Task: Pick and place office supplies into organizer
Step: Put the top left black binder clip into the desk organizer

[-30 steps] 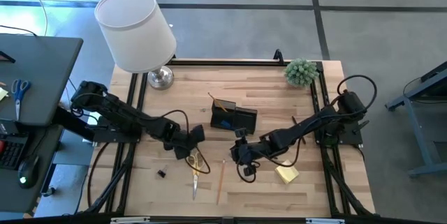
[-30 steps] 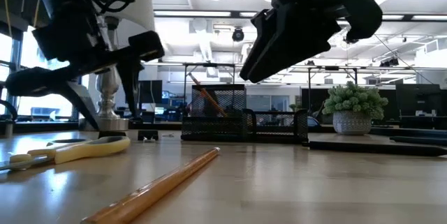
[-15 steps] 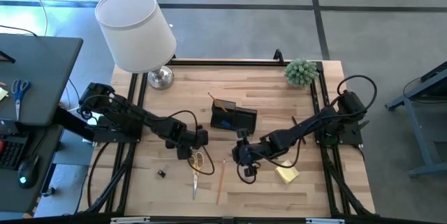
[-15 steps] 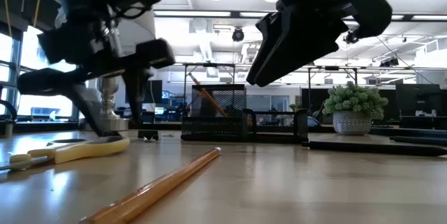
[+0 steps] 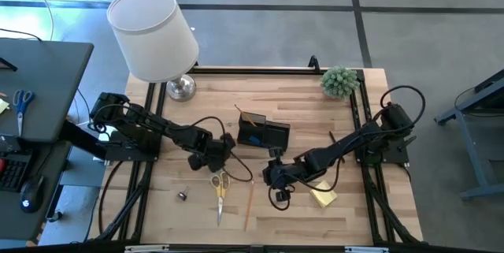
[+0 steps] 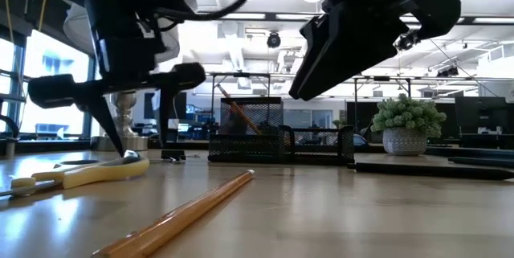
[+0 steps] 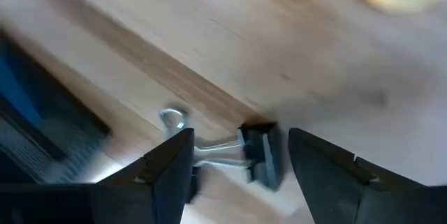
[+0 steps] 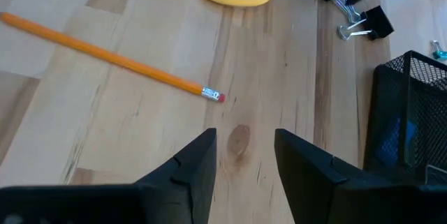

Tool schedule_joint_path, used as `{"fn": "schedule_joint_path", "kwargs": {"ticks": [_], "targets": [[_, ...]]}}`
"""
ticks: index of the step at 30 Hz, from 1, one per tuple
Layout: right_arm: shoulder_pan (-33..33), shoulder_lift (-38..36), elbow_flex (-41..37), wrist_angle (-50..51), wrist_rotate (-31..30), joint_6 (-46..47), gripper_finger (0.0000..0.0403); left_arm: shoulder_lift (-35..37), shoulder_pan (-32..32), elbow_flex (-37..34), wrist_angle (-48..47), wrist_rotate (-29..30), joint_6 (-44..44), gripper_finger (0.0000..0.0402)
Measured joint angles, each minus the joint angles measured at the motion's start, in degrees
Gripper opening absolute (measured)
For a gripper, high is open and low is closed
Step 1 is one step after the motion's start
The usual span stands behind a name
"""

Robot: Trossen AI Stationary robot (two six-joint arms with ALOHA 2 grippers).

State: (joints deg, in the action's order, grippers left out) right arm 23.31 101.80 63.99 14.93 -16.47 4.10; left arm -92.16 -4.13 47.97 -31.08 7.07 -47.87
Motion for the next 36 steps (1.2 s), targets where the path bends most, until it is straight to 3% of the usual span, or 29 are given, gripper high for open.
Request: {"fn": "schedule_joint_path", "kwargs": {"ticks": [10,14,17,22,36], "targets": [[-0.07,0.0,0.0,0.29,-0.2,-2.65,0.0139,0.0,-1.49,1.17,-1.89,0.05,55.93,0.022],[-0.19,0.0,0.0,0.29,-2.14,-4.6,0.0139,0.36,-1.52,0.94,-1.96,3.89,69.64,0.022],[-0.63,0.0,0.0,0.34,-2.24,-7.02,0.0139,0.48,-1.54,-0.92,-1.04,5.68,76.6,0.022],[-2.04,0.0,0.02,1.26,-1.88,-11.32,0.0139,0.54,-1.5,-4.95,4.24,2.34,83.07,0.0221],[-6.96,0.0,0.02,1.36,1.07,-14.51,0.0139,0.15,-1.63,-5.35,5.2,5.77,89.68,0.0221]]}}
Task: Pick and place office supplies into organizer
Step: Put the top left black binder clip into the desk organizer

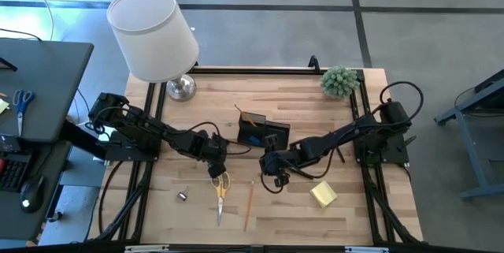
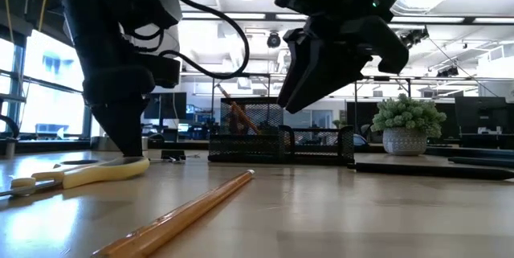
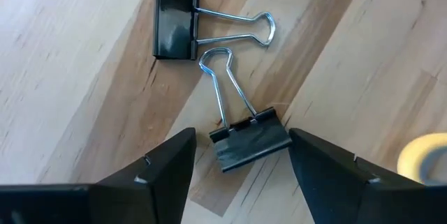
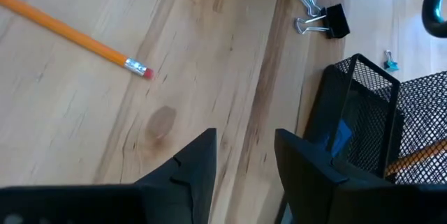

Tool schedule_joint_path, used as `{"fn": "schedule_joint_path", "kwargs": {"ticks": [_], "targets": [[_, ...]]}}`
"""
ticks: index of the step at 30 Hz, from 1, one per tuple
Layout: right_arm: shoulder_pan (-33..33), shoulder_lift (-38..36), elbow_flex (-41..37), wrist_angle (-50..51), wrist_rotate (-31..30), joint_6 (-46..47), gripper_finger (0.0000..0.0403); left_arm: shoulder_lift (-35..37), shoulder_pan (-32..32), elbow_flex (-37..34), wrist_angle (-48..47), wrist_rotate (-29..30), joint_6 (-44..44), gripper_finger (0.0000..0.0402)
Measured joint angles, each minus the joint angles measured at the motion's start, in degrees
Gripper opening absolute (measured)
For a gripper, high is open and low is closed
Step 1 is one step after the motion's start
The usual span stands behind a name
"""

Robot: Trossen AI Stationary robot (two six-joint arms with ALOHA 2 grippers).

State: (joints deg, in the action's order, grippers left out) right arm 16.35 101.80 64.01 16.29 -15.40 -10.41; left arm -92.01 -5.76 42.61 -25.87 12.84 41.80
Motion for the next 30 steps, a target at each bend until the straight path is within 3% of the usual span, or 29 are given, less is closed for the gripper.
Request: {"fn": "schedule_joint_path", "kwargs": {"ticks": [6,13,19,22,26,30], "targets": [[0.16,0.0,0.0,-0.01,0.0,1.18,0.0139,-0.04,0.02,-0.03,-0.05,0.41,-0.83,0.0203],[0.27,0.0,0.0,0.22,-0.02,3.73,0.0139,0.02,0.07,-0.03,-0.44,0.29,-3.9,0.0107],[1.0,0.02,0.0,1.3,-0.21,5.46,0.0139,-0.04,0.13,0.52,-1.62,-1.11,-5.86,0.0108],[1.81,0.02,0.0,2.15,-0.8,5.51,0.0139,-0.36,0.17,2.47,-3.87,-1.71,-8.8,0.0139],[2.95,0.02,0.0,2.72,-1.07,5.69,0.0139,-0.29,0.15,8.0,-4.48,2.71,-16.68,0.0162],[3.74,0.02,0.0,3.2,-2.04,7.45,0.0139,-0.26,0.13,12.96,-5.62,7.49,-23.19,0.0142]]}}
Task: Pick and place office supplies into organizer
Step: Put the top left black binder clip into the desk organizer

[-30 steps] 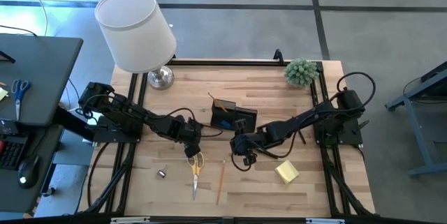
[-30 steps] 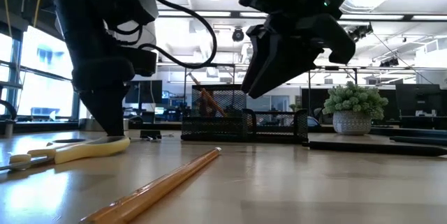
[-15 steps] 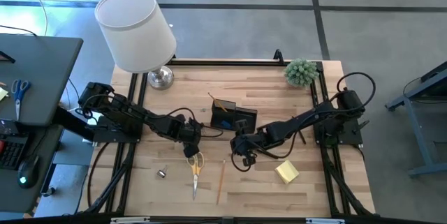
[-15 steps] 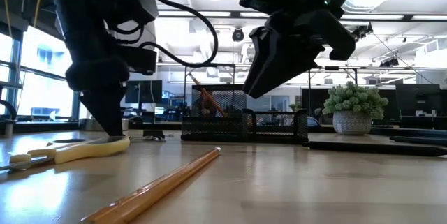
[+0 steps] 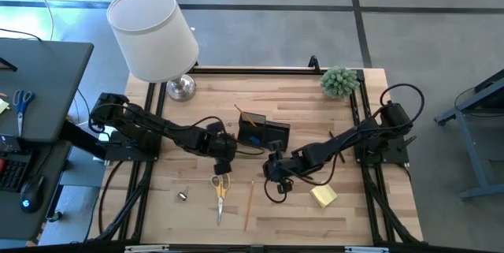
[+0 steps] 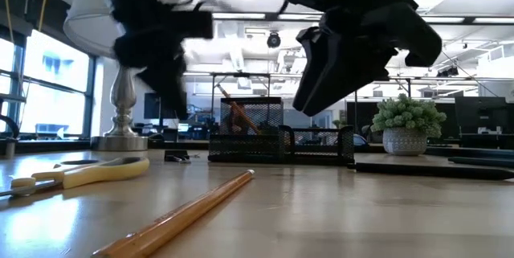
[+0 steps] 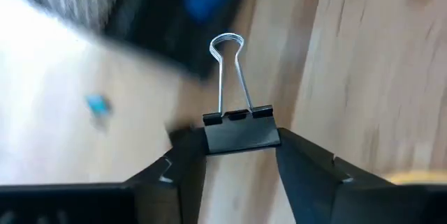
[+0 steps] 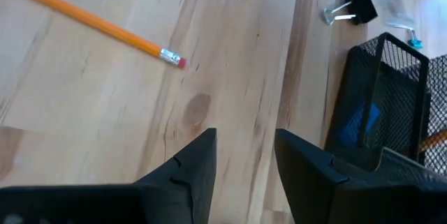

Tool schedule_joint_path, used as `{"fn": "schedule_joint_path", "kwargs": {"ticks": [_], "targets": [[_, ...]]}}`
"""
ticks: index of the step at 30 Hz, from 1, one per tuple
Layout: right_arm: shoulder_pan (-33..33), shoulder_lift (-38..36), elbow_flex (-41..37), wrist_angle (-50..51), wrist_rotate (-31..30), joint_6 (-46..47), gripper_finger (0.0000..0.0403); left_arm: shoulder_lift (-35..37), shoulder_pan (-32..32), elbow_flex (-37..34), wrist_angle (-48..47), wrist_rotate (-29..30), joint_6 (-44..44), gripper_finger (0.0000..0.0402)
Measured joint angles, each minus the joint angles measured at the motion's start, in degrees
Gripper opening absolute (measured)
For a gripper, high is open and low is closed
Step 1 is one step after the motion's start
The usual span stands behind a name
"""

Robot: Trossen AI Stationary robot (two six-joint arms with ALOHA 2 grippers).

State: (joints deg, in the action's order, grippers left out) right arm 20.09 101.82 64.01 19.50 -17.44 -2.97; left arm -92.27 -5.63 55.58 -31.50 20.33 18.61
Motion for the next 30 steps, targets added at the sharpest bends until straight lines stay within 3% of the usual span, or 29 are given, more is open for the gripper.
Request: {"fn": "schedule_joint_path", "kwargs": {"ticks": [4,7,15,24,30], "targets": [[0.33,0.0,0.0,0.83,-1.05,0.63,0.0139,0.02,0.58,3.0,1.39,2.72,-6.46,0.0111],[0.33,0.0,0.0,0.91,-1.13,1.06,0.0139,0.07,1.74,3.73,4.92,3.5,-9.4,0.011],[0.33,0.0,0.0,0.89,-1.2,1.06,0.0139,-0.76,5.88,3.69,9.02,3.85,-21.53,0.0164],[0.33,0.0,0.02,1.04,-1.22,1.26,0.0139,-3.1,7.57,3.66,11.83,3.44,-22.9,0.0147],[0.33,0.0,0.06,1.19,-1.22,1.56,0.0139,-3.98,7.5,3.71,12.29,3.73,-22.41,0.0175]]}}
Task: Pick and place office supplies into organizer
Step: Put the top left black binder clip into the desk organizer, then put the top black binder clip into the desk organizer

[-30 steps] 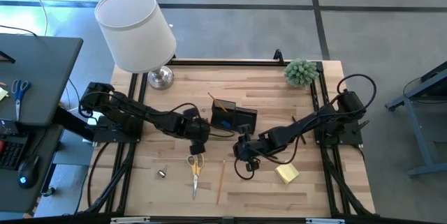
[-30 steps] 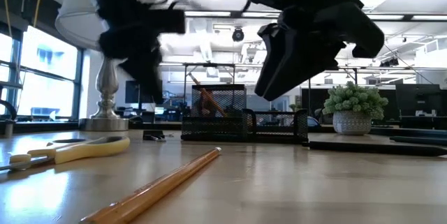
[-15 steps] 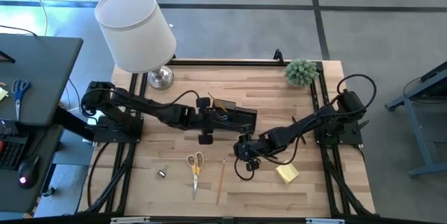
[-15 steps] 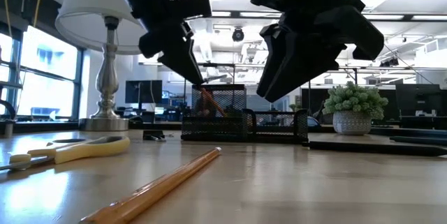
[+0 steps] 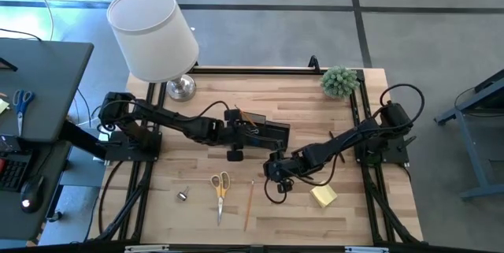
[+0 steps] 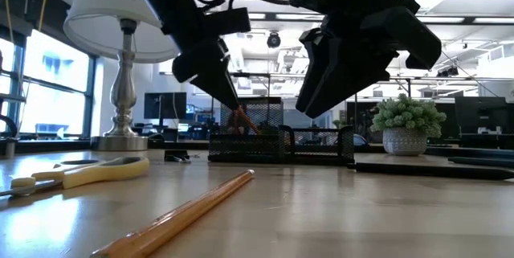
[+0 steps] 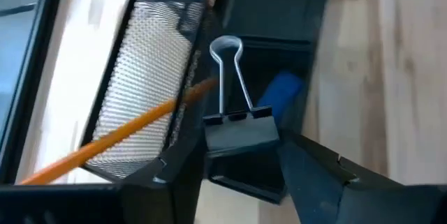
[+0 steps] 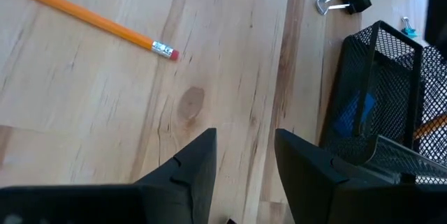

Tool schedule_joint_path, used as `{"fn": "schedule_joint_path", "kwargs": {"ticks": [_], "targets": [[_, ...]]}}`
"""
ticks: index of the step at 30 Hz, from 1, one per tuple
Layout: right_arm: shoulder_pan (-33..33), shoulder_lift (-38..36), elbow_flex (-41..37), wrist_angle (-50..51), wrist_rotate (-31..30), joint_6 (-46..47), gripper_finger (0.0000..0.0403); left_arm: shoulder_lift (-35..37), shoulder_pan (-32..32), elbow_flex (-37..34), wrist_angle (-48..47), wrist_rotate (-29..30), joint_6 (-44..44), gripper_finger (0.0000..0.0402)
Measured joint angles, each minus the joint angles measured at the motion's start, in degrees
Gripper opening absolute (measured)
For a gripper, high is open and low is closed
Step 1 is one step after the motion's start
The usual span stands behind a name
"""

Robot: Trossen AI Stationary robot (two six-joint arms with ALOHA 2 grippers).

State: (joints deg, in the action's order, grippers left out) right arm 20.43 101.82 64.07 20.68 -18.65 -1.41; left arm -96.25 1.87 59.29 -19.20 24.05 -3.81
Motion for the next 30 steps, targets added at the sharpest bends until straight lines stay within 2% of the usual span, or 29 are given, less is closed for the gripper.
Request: {"fn": "schedule_joint_path", "kwargs": {"ticks": [10,16,22,26,30], "targets": [[0.0,0.0,0.0,-0.25,-0.02,0.11,0.0139,0.0,0.0,0.02,-1.99,0.62,1.08,0.0238],[0.0,0.0,0.0,-0.15,0.11,0.13,0.0139,0.17,0.0,0.02,-14.49,1.25,0.72,0.0249],[0.0,0.0,0.0,-0.12,0.22,0.04,0.0139,0.22,-0.36,-1.54,-21.13,0.24,-16.98,0.0224],[-0.02,0.0,0.0,-0.15,0.24,-0.02,0.0139,0.24,-0.42,-2.57,-20.93,-0.49,-29.45,0.0211],[-0.02,0.0,0.0,-0.16,0.24,-0.07,0.0139,0.24,-0.5,-2.73,-19.92,-1.13,-39.54,0.0217]]}}
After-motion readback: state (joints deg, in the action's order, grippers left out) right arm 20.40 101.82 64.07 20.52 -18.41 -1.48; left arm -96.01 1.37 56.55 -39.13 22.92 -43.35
